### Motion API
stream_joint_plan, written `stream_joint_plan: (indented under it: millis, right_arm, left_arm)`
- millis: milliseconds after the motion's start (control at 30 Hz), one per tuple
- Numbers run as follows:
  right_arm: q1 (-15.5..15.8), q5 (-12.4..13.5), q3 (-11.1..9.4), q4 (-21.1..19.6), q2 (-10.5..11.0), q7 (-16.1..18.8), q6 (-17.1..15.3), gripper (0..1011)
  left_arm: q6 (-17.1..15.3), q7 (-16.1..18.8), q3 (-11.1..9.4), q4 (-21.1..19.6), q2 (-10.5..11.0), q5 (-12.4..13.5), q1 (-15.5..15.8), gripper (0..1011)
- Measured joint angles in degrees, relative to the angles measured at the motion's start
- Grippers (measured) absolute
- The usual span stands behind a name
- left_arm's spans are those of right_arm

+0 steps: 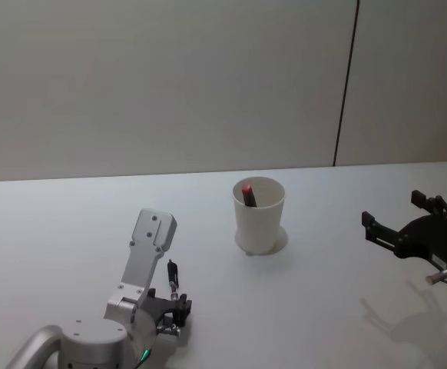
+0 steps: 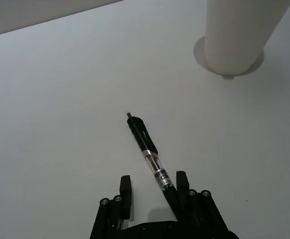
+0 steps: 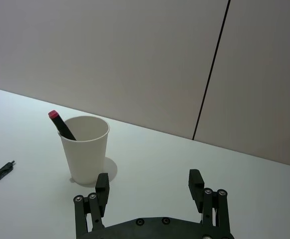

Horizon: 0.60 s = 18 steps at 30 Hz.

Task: Place the pen into the pen holder.

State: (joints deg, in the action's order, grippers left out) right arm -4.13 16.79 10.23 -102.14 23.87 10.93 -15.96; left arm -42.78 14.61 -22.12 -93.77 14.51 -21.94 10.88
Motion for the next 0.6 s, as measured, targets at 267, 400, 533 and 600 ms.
stream_joint_plan:
  millis: [267, 400, 533, 600]
  right_arm:
    - [0.00, 0.00, 0.00, 0.00, 0.00, 0.00, 0.00, 1001]
    - [0.00, 0.00, 0.00, 0.00, 0.00, 0.00, 0.00, 1001]
    - [0.00, 0.00, 0.00, 0.00, 0.00, 0.00, 0.00, 1001]
    - [0.00, 0.00, 0.00, 0.00, 0.00, 0.00, 0.00, 1001]
  left_arm:
    - [-0.62, -0.41, 0.06, 0.27, -0.35, 0.94, -0.16, 325]
    - [-0.86, -0.62, 0.11, 0.29, -0.43, 1.34, -0.29, 244]
    - [-1.15, -0.83, 0.18, 0.32, -0.55, 1.68, -0.40, 208]
    - [-1.32, -0.93, 0.23, 0.33, -0.64, 1.86, -0.45, 190]
